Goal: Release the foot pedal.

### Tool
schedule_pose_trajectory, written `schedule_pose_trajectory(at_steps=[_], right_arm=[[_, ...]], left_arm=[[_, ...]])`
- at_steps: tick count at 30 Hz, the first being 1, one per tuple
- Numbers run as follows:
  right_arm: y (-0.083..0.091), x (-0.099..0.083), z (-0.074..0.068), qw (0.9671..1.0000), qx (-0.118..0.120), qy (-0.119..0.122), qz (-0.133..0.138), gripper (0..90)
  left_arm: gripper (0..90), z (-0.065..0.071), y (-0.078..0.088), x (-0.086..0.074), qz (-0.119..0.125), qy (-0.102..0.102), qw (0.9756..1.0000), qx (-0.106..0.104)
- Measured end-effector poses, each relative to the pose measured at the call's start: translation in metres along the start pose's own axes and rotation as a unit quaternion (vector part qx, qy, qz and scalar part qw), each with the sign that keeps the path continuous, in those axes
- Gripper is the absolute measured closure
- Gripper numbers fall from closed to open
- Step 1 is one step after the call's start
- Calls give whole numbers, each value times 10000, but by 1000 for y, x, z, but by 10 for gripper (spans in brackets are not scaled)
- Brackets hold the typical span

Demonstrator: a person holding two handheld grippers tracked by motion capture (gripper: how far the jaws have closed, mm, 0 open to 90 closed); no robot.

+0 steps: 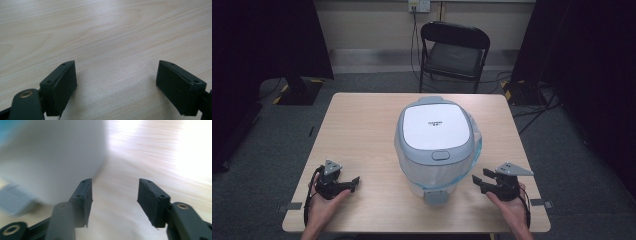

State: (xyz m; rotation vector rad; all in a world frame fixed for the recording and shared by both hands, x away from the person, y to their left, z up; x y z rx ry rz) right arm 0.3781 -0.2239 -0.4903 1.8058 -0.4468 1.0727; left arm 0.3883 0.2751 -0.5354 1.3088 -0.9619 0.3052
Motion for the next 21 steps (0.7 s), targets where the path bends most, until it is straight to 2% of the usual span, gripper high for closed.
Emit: schedule_pose_trajectory(at_steps=[2,6,11,15,17,21], right_arm=[[-4,2,11,9999,-129,-84,-36,407],[-16,-3,36,9979,-546,-257,-247,366],[-23,-11,53,9944,-851,-464,-411,313],[-23,-20,61,9904,-1131,-427,-665,254],[-23,-23,61,9895,-1267,-306,-631,247],[-24,-24,60,9890,-1329,-268,-585,221]], left_arm=[[162,0,0,0,1,1,10000,1],[162,0,0,0,0,0,10000,0],[162,0,0,0,1,2,10000,0],[162,0,0,0,0,1,10000,1],[162,0,0,0,6,8,10000,0],[162,0,0,0,6,8,10000,0]])
Point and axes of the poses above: each handheld gripper's, and its own axes: y roughly backward along the jaws, x roughly out of its top, z roughly to its right, the point moved 5 cm from there along -y, roughly forward along the jaws, and after that the axes turned 4 degrees about -y, right-handed, at the moved point
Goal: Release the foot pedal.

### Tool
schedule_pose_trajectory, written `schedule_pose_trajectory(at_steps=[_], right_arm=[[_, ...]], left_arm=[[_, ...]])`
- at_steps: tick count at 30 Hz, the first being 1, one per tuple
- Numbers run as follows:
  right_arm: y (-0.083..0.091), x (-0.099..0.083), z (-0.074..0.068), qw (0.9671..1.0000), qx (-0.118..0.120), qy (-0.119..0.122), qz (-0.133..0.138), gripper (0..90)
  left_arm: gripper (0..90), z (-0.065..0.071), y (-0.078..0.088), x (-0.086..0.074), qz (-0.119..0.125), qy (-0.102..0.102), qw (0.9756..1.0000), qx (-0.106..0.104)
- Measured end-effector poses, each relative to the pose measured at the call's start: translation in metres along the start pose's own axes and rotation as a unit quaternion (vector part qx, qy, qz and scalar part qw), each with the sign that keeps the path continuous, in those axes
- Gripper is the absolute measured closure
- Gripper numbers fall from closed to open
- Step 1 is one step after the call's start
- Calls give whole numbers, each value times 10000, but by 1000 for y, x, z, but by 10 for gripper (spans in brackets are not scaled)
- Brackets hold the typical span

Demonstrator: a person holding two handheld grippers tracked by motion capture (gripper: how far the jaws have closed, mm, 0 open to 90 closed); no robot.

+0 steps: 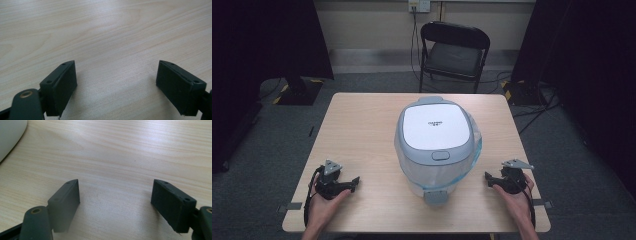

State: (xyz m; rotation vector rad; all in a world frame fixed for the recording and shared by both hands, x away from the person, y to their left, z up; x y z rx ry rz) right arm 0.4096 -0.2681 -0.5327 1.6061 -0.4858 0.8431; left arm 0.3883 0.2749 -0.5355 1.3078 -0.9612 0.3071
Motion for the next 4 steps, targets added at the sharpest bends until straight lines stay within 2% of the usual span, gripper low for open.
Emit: schedule_pose_trajectory(at_steps=[4], right_arm=[[0,0,0,10000,-24,-13,-4,213]], left_arm=[[147,-1,0,0,-22,-12,10000,63]])
Point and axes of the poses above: each handheld gripper's, and its own axes: y roughly backward along the jaws, x roughly out of its top, z roughly to its right, the point moved 5 cm from there along -y, roughly forward along the jaws, and after that the axes turned 4 degrees about -y, right-handed, at the moved point
